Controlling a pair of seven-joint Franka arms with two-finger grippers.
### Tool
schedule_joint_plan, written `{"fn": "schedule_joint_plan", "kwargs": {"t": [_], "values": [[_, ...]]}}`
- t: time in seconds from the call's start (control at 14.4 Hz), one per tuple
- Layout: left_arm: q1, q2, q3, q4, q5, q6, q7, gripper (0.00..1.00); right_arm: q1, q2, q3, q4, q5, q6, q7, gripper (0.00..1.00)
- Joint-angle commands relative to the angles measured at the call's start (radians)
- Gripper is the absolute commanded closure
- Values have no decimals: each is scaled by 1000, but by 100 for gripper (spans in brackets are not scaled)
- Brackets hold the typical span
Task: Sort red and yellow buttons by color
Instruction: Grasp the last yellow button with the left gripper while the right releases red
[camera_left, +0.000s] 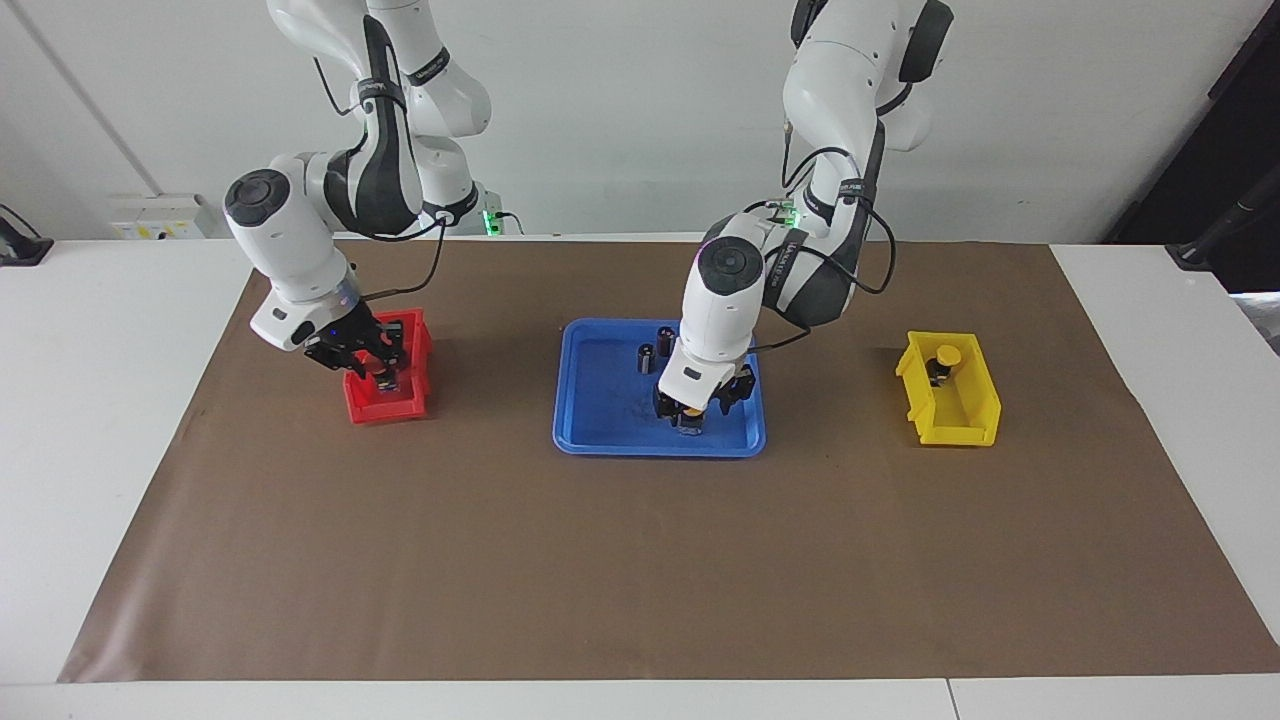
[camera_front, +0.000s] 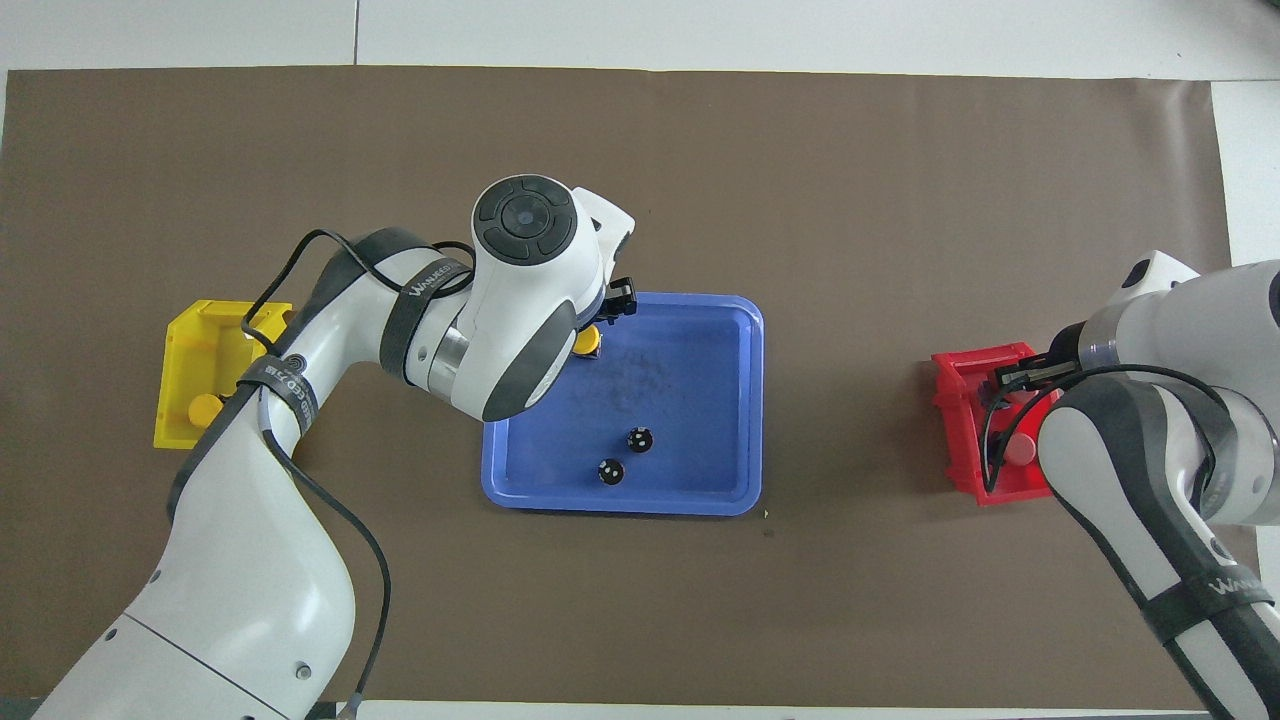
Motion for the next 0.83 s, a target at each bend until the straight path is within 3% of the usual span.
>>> {"fn": "schedule_joint_plan", "kwargs": {"t": [0.0, 0.49, 0.56, 0.76], "values": [[-22, -17, 7, -26, 19, 17, -34, 21, -17, -26, 9, -42, 24, 26, -44, 79], [-41, -24, 7, -25, 16, -6, -92, 50, -10, -21, 9, -123, 24, 144, -34, 77], [-41, -24, 7, -23, 14, -12, -94, 57, -8, -22, 9, -126, 24, 147, -36, 74], [-30, -43, 7, -22, 11, -19, -86, 87, -8, -22, 7, -127, 24, 148, -44, 47]]}}
